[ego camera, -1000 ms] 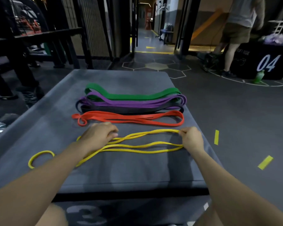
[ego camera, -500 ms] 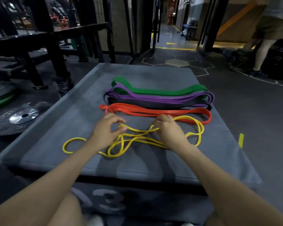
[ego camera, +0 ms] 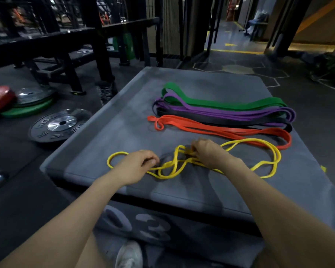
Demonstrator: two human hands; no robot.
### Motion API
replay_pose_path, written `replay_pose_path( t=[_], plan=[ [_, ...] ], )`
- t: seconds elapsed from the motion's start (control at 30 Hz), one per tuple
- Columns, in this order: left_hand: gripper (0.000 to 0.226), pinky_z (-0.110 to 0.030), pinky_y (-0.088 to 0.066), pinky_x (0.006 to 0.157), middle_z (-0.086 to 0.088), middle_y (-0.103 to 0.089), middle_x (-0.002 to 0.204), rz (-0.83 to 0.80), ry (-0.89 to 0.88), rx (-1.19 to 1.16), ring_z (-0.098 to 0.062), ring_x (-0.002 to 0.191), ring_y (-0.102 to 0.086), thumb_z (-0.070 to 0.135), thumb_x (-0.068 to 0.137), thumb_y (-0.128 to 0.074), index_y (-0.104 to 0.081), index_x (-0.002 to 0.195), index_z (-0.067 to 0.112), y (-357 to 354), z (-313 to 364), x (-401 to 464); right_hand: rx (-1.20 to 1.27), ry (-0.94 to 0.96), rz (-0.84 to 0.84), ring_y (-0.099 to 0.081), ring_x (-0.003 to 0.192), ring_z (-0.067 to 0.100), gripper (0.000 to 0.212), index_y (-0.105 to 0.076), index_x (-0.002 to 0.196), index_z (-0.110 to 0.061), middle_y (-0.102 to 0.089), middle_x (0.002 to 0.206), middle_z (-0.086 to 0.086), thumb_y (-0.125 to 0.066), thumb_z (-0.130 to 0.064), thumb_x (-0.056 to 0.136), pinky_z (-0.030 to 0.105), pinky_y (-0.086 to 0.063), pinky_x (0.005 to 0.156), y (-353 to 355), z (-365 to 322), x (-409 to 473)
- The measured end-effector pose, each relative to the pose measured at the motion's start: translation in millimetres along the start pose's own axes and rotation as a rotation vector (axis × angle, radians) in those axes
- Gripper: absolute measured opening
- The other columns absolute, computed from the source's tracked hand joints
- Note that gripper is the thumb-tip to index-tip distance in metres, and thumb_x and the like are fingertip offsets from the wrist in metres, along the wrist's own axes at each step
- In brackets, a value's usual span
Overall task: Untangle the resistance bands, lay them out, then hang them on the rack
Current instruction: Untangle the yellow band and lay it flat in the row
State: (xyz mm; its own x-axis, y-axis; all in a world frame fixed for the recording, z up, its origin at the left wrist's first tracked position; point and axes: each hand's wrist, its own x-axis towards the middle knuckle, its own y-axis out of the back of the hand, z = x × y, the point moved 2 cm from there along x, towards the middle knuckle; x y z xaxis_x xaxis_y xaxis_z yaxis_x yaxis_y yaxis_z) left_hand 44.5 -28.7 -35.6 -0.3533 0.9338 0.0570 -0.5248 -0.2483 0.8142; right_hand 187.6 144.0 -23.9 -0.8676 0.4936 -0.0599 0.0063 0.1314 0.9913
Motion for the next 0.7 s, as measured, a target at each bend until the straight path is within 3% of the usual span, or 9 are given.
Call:
replay_pose_path(
  t=[0.1, 0.2, 0.27, 0.4, 0.5, 0.6, 0.7],
  plan=[
    [0.016, -0.029, -0.045, 0.082, -0.002, -0.066, 0.098, 0.009, 0.038, 0.072, -0.017, 0.090, -0.060, 0.017, 0.092, -0.055, -0.067, 0.102, 0.013, 2, 1, 2, 0.042, -0.109, 0.100, -0.045, 0.113, 0.039, 0.026, -0.045, 0.116, 0.002, -0.045, 0.121, 0.021, -0.043, -0.014, 0.096, 0.042, -0.037, 0.093, 1, 2, -1],
    [0.017, -0.025, -0.046, 0.077, 0.001, -0.064, 0.093, -0.005, 0.065, 0.054, -0.012, 0.078, -0.057, 0.017, 0.087, -0.063, -0.066, 0.103, 0.015, 1, 3, 6, 0.178, -0.198, 0.226, -0.043, 0.107, 0.040, 0.020, -0.043, 0.112, 0.007, -0.043, 0.118, 0.024, -0.038, 0.000, 0.094, 0.042, -0.035, 0.088, 8, 6, -3],
    [0.020, -0.022, -0.044, 0.073, 0.003, -0.062, 0.091, 0.017, 0.057, 0.009, -0.007, 0.070, -0.053, 0.018, 0.085, -0.066, -0.065, 0.105, 0.014, 0, 8, 9, 0.245, -0.241, 0.239, -0.043, 0.106, 0.040, 0.019, -0.042, 0.111, 0.006, -0.044, 0.118, 0.025, -0.039, -0.001, 0.094, 0.042, -0.036, 0.087, 8, 9, -4],
    [0.021, -0.030, -0.048, 0.079, 0.001, -0.063, 0.095, -0.061, -0.042, -0.006, -0.014, 0.085, -0.059, 0.038, 0.086, -0.061, -0.067, 0.097, 0.021, -7, 21, 12, 0.261, -0.267, 0.200, -0.045, 0.111, 0.042, 0.023, -0.044, 0.112, 0.004, -0.045, 0.120, 0.023, -0.045, -0.013, 0.096, 0.044, -0.038, 0.089, 2, 10, -4],
    [0.020, -0.033, -0.047, 0.083, 0.011, -0.052, 0.092, -0.185, -0.071, 0.150, -0.014, 0.091, -0.056, 0.045, 0.075, -0.071, -0.060, 0.088, 0.035, -14, 21, 12, 0.235, -0.278, 0.174, -0.046, 0.114, 0.040, 0.022, -0.045, 0.112, 0.001, -0.046, 0.122, 0.020, -0.048, -0.011, 0.094, 0.043, -0.039, 0.091, -1, 12, -4],
    [0.012, -0.034, -0.044, 0.078, 0.008, -0.052, 0.090, -0.034, 0.007, 0.198, -0.023, 0.095, -0.057, 0.039, 0.086, -0.061, -0.053, 0.089, 0.031, -5, 22, 12, 0.172, -0.285, 0.162, -0.046, 0.115, 0.040, 0.021, -0.045, 0.112, 0.001, -0.047, 0.121, 0.022, -0.044, -0.010, 0.095, 0.042, -0.040, 0.090, -2, 18, -6],
    [0.021, -0.035, -0.039, 0.072, -0.006, -0.063, 0.100, 0.180, 0.145, 0.241, -0.030, 0.099, -0.058, 0.038, 0.094, -0.046, -0.049, 0.102, 0.020, 9, 17, 14, 0.158, -0.307, 0.154, -0.049, 0.113, 0.040, 0.021, -0.048, 0.110, 0.000, -0.052, 0.119, 0.021, -0.044, -0.011, 0.093, 0.040, -0.041, 0.086, -1, 21, -9]
  ],
)
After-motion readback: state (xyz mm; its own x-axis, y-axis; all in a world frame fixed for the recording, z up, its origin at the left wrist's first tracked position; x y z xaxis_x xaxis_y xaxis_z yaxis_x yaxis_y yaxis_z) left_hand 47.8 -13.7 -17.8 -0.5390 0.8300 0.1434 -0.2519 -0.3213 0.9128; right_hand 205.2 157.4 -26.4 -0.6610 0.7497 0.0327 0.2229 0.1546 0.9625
